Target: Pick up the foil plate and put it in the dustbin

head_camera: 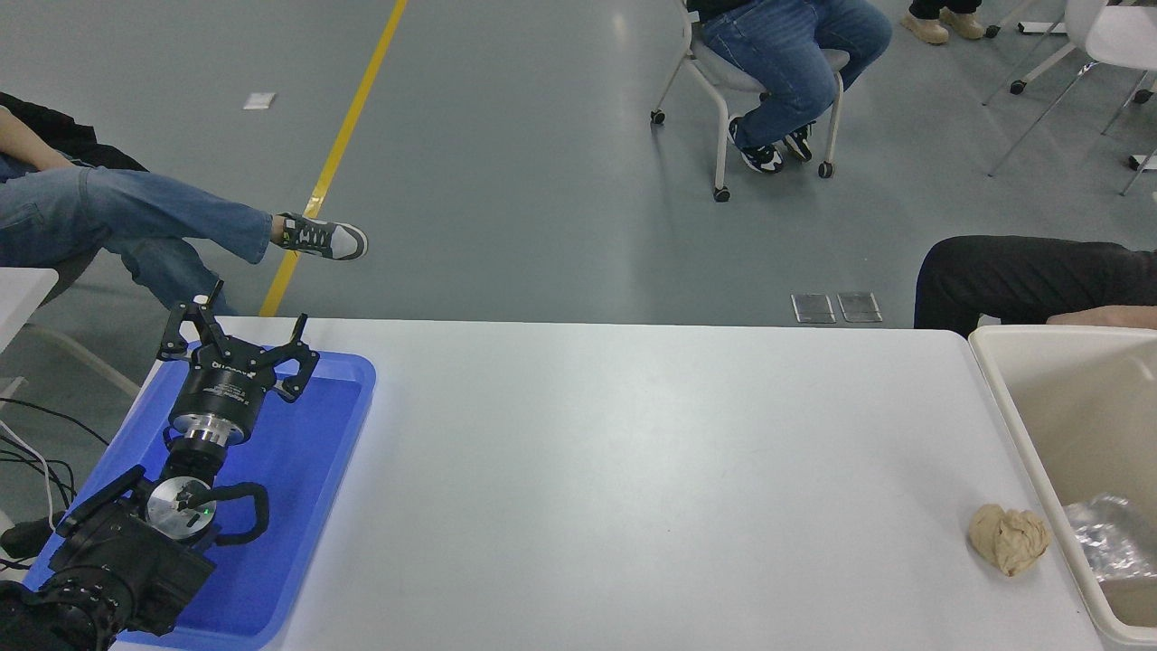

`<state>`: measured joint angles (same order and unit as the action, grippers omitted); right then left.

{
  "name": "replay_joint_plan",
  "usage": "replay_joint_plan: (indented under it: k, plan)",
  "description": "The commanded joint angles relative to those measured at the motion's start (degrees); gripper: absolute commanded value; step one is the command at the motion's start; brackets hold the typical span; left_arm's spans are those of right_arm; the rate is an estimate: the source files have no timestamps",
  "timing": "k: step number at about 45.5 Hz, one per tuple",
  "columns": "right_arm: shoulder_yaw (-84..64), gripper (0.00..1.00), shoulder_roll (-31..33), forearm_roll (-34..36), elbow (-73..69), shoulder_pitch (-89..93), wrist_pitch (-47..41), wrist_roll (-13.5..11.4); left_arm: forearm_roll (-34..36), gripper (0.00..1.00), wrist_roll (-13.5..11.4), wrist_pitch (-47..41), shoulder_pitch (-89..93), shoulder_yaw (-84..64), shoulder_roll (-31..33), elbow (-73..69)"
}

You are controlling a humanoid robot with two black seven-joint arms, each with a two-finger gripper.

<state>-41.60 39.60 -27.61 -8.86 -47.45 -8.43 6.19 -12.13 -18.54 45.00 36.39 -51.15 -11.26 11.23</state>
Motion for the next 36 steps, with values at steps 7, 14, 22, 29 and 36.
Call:
replay_joint_plan:
  k: [7,14,22,29,36]
  plan:
    - [-0.4,1.00,2.2,-1.0,-17.7,-13.4,-2.6,0.0,0.0,1.00,0.1,0.0,0.1,0.0,0.2,0.1]
    - [-0.9,1.00,3.1,-3.4,-28.5,-19.2,-2.6,-0.1,0.0,1.00,0.1,0.0,0.2,0.0,0.3,0.1]
    - [-0.9,1.00,4.3,-5.6,-39.8,-25.9,-4.4,-0.2,0.1,1.00,0.1,0.0,0.2,0.0,0.3,0.1]
    - [-2.8,1.00,4.0,-5.5,-42.7,-30.8,-9.7,-0.2,0.1,1.00,0.1,0.0,0.2,0.0,0.3,0.1]
    - [-5.7,1.00,4.2,-5.2,-49.0,-38.1,-13.5,-0.2,0.0,1.00,0.1,0.0,0.2,0.0,0.3,-0.1]
